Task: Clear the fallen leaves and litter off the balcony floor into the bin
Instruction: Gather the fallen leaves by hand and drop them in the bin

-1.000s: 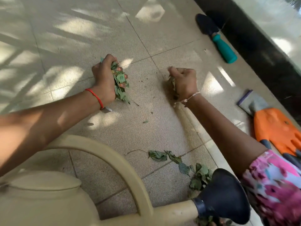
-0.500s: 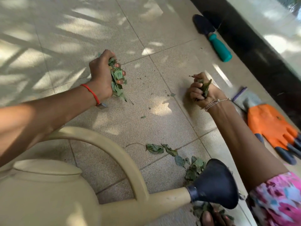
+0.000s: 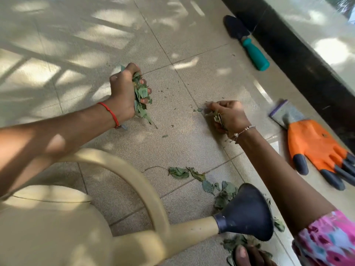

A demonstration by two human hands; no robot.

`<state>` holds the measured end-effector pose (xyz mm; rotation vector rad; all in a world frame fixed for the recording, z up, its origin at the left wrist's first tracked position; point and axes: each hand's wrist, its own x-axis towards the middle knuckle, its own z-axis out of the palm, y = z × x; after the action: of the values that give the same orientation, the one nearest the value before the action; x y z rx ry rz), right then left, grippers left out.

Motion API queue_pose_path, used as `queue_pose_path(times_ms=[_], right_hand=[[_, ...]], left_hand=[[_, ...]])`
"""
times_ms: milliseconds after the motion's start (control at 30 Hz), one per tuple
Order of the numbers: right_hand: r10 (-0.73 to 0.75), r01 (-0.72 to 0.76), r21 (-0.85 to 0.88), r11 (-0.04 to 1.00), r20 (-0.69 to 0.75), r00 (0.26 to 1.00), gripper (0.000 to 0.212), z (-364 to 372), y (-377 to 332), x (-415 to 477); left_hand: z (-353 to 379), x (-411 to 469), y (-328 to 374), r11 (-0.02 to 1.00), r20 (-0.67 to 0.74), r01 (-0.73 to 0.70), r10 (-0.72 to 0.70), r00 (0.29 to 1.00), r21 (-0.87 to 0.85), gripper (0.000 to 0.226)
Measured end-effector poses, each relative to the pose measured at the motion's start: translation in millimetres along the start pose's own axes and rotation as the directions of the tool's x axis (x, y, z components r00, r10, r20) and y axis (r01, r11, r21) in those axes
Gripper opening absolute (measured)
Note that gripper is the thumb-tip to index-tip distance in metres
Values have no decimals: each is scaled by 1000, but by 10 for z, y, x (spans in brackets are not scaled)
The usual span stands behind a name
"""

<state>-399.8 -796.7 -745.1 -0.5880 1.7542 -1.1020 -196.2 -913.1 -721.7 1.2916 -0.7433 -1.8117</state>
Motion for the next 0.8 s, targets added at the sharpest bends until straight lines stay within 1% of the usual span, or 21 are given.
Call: queue_pose_path(times_ms=[100,200,267,367,467,533,600,667,733,800], right_hand=[[48,-50,28,998,61,997,22,64,-9,49],[68,-102,172,980,193,979,28,166,-105,108],[85,-147,216,965,274,958,29,310,-226,152],[118,-233,281,931,372,921,29,546,-381,167],[186,-371,378,848,444,876,34,705,-534,29],[228,-455,449,769,473,851,35,718,-639,-119],[261,-501,494,711,476,840,34,632,-837,-296],[300,-528,496,689,469,831,34,524,-1161,-546],[338,-539,481,692,444,830,34,394,-1568,-838],[356,-530,476,701,410,840,32,238,-2083,-1170]], left_hand=[[15,12,-23,1000,19,12,-12,1000,-10,30],[10,37,-8,1000,-3,3,-3,1000,-17,28],[4,51,5,999,-23,1,-2,1000,-54,29],[99,0,42,981,-51,15,-25,998,-195,29],[241,-63,192,945,-143,-34,-13,990,-325,28],[294,-130,300,931,-188,-42,-29,982,-363,27],[354,-270,467,910,-222,-25,-74,972,-413,29],[440,-529,731,880,-278,-29,-118,953,-473,31],[578,-857,1087,880,-316,-19,-150,937,-475,33],[800,-1253,1599,890,-317,16,-179,931,-455,33]])
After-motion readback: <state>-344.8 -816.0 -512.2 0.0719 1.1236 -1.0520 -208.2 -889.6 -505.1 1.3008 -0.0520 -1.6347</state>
